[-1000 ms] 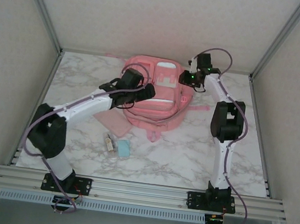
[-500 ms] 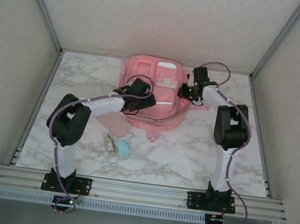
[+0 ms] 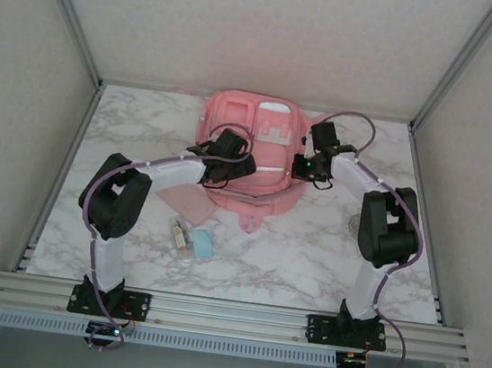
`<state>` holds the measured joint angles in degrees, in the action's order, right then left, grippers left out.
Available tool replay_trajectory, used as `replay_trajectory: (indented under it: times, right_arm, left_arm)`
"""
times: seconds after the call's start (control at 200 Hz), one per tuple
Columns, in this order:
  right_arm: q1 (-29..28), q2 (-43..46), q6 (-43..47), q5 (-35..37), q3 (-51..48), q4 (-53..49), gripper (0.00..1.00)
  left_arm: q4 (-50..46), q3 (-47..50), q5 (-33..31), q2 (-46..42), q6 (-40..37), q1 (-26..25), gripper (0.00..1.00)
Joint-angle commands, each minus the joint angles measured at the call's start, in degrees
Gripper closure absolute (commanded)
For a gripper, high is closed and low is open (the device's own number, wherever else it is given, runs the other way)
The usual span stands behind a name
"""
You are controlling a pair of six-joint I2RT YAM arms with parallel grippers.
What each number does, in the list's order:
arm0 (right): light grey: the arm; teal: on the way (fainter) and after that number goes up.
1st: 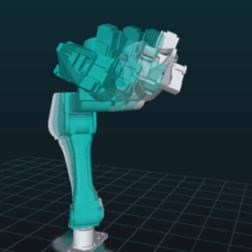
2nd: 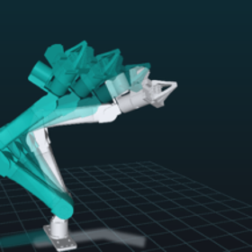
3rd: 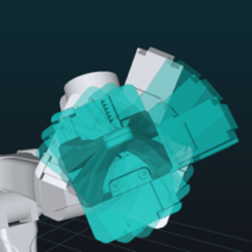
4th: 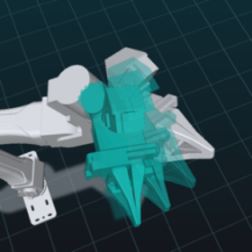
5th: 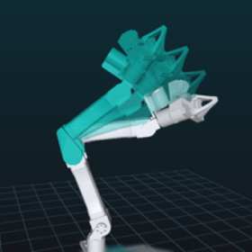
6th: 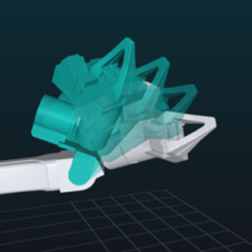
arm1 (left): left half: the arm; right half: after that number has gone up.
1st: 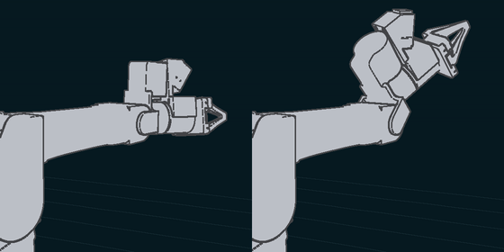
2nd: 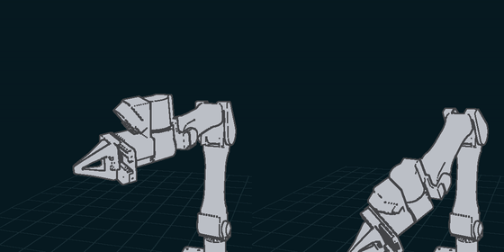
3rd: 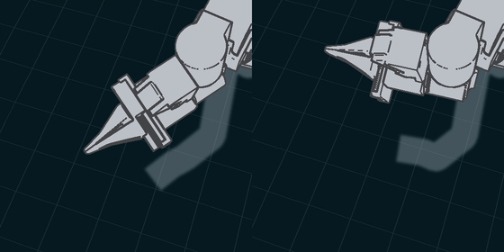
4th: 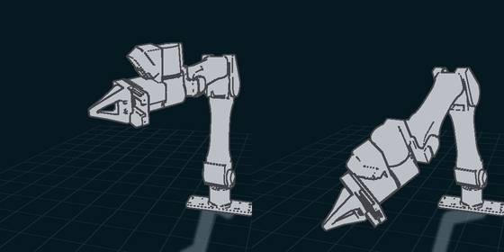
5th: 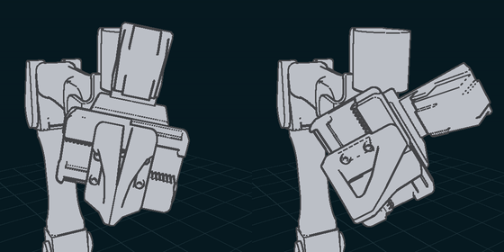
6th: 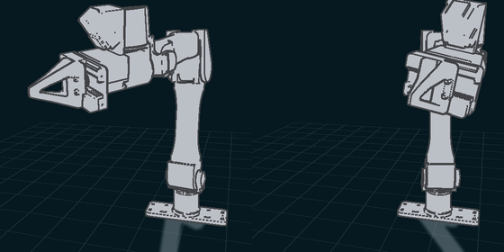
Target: Pack the student bag
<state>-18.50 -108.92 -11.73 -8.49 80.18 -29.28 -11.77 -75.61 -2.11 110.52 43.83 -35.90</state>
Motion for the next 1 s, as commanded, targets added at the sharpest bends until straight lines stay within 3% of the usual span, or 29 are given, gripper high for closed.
replay_trajectory:
  times: [0.0, 0.205, 0.511, 0.611, 0.656, 0.676, 0.866, 0.996]
  right_arm:
    - [0.48, -0.75, 9.51, 5.52, 6.77, -5.26, 0.86]
    - [0.99, -8.66, 19.92, 8.06, 18.23, -10.40, 0.75]
    - [2.48, -17.98, 34.50, 5.22, 27.83, -12.54, 0.72]
    - [3.78, -21.44, 31.09, 1.24, 34.34, -14.96, 0.63]
    - [4.34, -23.72, 28.62, -1.27, 38.69, -18.16, 0.47]
    - [4.53, -24.50, 27.62, -2.24, 39.90, -19.33, 0.44]
    - [4.86, -26.73, 22.20, -8.60, 39.35, -17.48, 0.45]
    - [4.87, -27.12, 19.62, -14.19, 37.72, -17.27, 0.53]
  left_arm:
    - [-2.43, -3.38, 1.58, -3.11, -5.54, 0.22, 0.18]
    - [-7.40, -3.59, 6.66, -7.16, -4.63, -0.72, 0.16]
    - [-4.53, 5.95, 10.70, -12.50, 3.21, -1.87, 0.14]
    - [-5.50, 7.85, 8.52, -13.61, 3.01, -1.51, 0.13]
    - [-5.34, 8.73, 8.27, -13.89, 3.45, -1.05, 0.13]
    - [-5.12, 9.22, 8.33, -13.92, 3.76, -0.89, 0.13]
    - [-3.74, 11.62, 7.38, -15.00, 4.95, -0.49, 0.13]
    - [-4.23, 11.83, 6.88, -14.99, 4.47, -0.48, 0.13]
